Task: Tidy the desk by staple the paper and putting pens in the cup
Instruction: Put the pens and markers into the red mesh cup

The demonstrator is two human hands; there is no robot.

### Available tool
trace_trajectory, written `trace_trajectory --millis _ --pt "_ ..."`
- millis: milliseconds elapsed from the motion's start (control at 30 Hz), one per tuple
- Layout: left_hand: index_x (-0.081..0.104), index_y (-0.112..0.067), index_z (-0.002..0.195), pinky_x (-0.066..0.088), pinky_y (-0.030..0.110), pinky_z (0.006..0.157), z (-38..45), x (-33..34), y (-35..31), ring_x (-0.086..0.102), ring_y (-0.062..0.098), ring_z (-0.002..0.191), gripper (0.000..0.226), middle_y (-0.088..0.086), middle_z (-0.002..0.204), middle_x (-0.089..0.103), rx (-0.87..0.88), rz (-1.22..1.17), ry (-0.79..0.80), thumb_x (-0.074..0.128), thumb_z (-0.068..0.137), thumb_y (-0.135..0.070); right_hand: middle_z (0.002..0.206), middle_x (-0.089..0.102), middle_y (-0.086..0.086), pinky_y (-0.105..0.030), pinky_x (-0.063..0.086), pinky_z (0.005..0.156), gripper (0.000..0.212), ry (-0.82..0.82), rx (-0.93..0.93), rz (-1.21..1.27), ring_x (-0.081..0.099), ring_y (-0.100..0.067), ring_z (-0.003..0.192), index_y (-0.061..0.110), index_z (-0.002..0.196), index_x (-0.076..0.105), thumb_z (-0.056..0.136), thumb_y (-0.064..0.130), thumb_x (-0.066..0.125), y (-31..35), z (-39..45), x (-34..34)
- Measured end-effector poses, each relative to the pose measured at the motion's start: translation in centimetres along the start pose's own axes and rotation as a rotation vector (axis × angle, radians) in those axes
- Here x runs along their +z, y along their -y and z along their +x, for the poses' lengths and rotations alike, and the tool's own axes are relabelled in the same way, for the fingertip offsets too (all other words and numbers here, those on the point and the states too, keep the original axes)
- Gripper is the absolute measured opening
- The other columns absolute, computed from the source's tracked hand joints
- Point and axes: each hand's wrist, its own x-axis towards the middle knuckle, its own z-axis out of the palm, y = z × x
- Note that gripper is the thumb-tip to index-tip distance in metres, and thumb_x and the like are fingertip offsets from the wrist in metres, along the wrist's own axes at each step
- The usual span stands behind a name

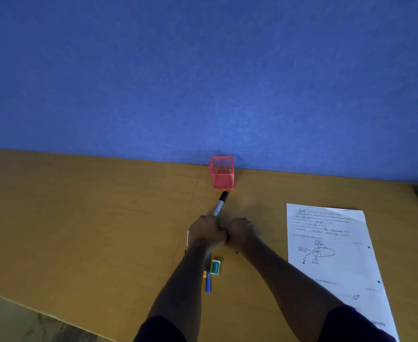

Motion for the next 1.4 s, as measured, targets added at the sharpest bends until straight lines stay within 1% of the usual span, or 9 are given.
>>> trace_trajectory --millis 100,200,400,733,833,933,1067,1200,1400 --pt "0.073 -0.020 0.094 0.052 0.032 0.074 1.0 -0.8 -0.7 0.065 0.026 0.095 0.022 0.001 0.102 0.068 0.111 -0.065 -0.211 0.055 0.082 -0.022 0.093 0.067 -0.011 -0.026 0.047 0.065 0.040 -0.075 -0.055 0.065 0.068 -0.029 0.087 0.010 0.097 0.065 0.088 0.048 0.056 -0.9 1.0 -1.8" --pt "0.066 -0.010 0.115 0.053 0.041 0.084 2.8 -2.0 -1.4 0.062 0.031 0.106 0.035 0.007 0.123 0.064 0.262 -0.042 -0.402 0.054 0.083 -0.014 0.067 0.057 0.007 -0.016 0.036 0.048 0.015 -0.216 -0.152 0.275 0.057 -0.006 0.055 0.023 0.077 0.052 0.083 0.026 0.065 -1.4 2.1 -4.8" --pt "0.031 -0.018 0.155 0.041 0.043 0.106 6.7 -3.1 -2.5 0.032 0.023 0.146 0.078 -0.001 0.164 0.028 0.259 0.136 -0.310 0.066 0.087 -0.034 0.081 0.073 0.001 -0.027 0.052 0.061 0.041 -0.462 -0.261 0.568 0.069 -0.012 0.067 0.020 0.124 0.048 0.087 0.020 0.066 0.1 4.5 -10.4" --pt "0.042 -0.012 0.148 0.038 0.045 0.107 7.6 -2.4 -2.3 0.034 0.025 0.147 0.067 0.006 0.157 0.040 0.304 0.152 -0.326 0.060 0.084 -0.020 0.093 0.073 -0.002 -0.031 0.056 0.075 0.007 -0.521 -0.166 0.670 0.070 -0.018 0.085 0.015 0.099 0.061 0.095 0.021 0.060 1.7 9.7 -12.1" --pt "0.059 -0.012 0.124 0.046 0.044 0.091 6.9 -1.7 -2.0 0.056 0.033 0.118 0.046 0.009 0.126 0.060 0.359 0.159 -0.485 0.063 0.079 -0.020 0.103 0.067 -0.010 -0.031 0.055 0.079 0.011 -0.509 -0.166 0.604 0.069 -0.024 0.088 0.004 0.095 0.070 0.091 0.014 0.067 1.2 10.8 -11.4" --pt "0.062 -0.015 0.104 0.044 0.042 0.079 6.6 -0.6 -1.5 0.062 0.032 0.096 0.029 0.007 0.102 0.064 0.339 0.232 -0.383 0.063 0.087 -0.039 0.107 0.064 -0.017 -0.028 0.051 0.079 0.014 -0.509 -0.142 0.547 0.068 -0.028 0.087 0.000 0.094 0.072 0.088 0.012 0.071 0.8 11.3 -10.7" --pt "0.060 -0.019 0.115 0.046 0.041 0.088 6.6 0.1 -0.8 0.062 0.028 0.107 0.045 0.004 0.114 0.063 0.200 0.334 -0.102 0.063 0.088 -0.055 0.107 0.065 -0.015 -0.028 0.049 0.078 0.010 -0.499 -0.118 0.527 0.067 -0.027 0.089 0.005 0.094 0.073 0.087 0.012 0.071 0.5 11.5 -10.0" --pt "0.060 -0.018 0.116 0.050 0.041 0.089 6.7 0.6 -0.7 0.064 0.027 0.105 0.031 0.004 0.117 0.061 0.153 0.256 -0.053 0.066 0.091 -0.035 0.103 0.067 -0.012 -0.032 0.052 0.076 0.009 -0.471 -0.113 0.484 0.066 -0.026 0.089 0.007 0.095 0.071 0.089 0.013 0.067 0.4 11.5 -10.0" --pt "0.047 -0.014 0.129 0.055 0.042 0.088 6.6 0.4 -0.7 0.063 0.031 0.110 0.047 0.009 0.124 0.055 0.047 0.164 -0.065 0.070 0.089 -0.023 0.097 0.070 -0.010 -0.039 0.056 0.078 0.007 -0.475 -0.119 0.483 0.067 -0.025 0.087 0.009 0.093 0.069 0.089 0.015 0.066 0.5 11.4 -9.8"
